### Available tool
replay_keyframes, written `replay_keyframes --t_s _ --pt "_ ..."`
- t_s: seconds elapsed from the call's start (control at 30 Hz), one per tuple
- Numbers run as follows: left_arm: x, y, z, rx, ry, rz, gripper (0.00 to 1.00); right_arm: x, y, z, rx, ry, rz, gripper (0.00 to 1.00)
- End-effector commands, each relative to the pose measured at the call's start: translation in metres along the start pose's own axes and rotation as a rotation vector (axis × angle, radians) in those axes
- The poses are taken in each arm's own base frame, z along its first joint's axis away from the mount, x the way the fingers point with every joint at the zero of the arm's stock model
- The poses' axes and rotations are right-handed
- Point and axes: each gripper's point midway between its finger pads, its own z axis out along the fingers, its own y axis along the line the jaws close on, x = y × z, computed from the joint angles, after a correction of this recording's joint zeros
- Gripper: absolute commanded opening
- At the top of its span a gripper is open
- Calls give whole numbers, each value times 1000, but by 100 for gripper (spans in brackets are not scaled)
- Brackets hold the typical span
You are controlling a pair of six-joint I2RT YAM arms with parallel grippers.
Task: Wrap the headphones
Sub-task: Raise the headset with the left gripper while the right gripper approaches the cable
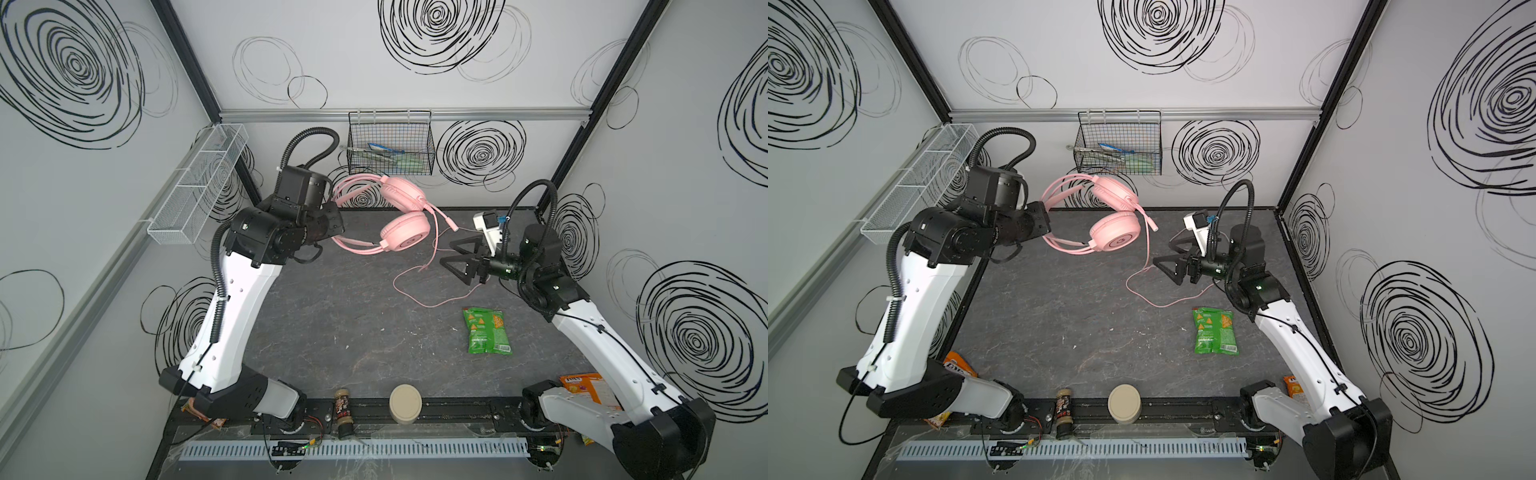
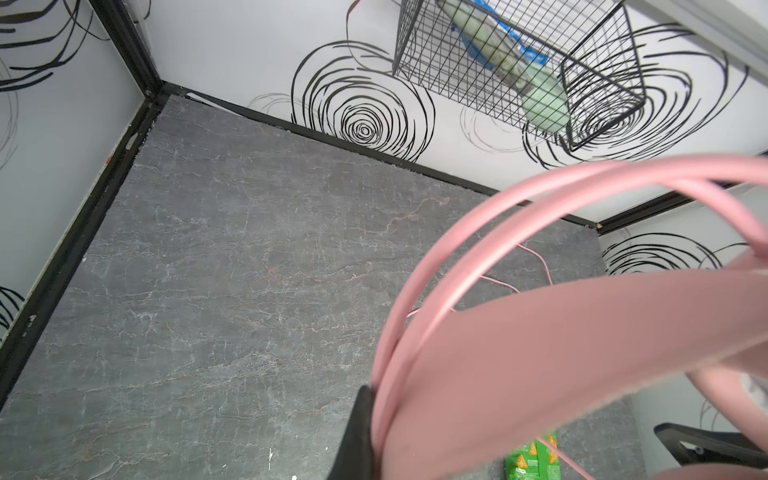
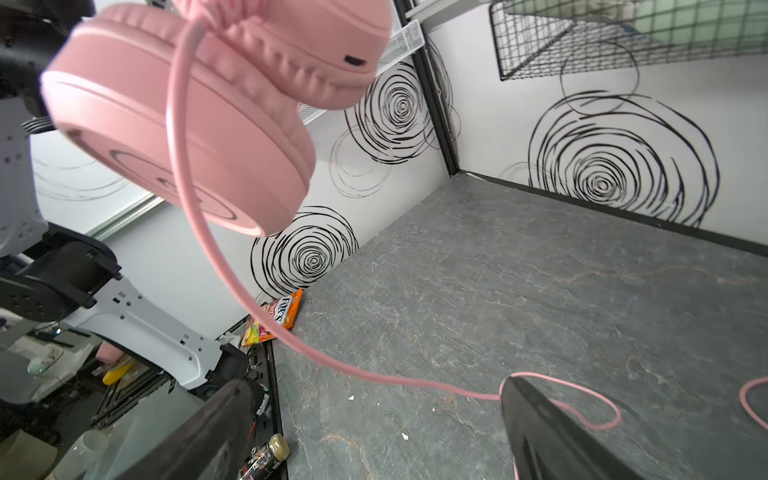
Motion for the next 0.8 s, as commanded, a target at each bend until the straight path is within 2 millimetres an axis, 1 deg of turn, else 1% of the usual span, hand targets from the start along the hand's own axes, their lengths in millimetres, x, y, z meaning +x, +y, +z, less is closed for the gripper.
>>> replay_keyframes --t_s 0.0,0.03,0.1,0.23,0.37,0.53,0.63,0.77 --pt "-16 11 -20 79 -66 -98 0 -11 12 -7 0 -19 -64 97" --pt "-18 15 -21 90 -66 -107 0 -11 15 -10 -1 -27 -70 97" --pt "-21 15 -25 107 -66 -108 0 -12 19 -13 1 -43 -86 97" --pt "-25 6 -31 152 -62 -123 0 -14 27 -15 -13 -54 -108 97" --pt "-32 -1 -42 198 -67 -165 0 -11 37 -17 -50 -84 -152 97" --pt "-37 -9 -53 266 -45 -214 0 -13 29 -30 25 -242 -151 97" --pt "-38 -15 -59 297 -37 -233 0 -12 25 -25 17 -243 -152 97" --pt "-41 -22 -63 335 -32 -260 0 -6 15 -18 28 -235 -166 97"
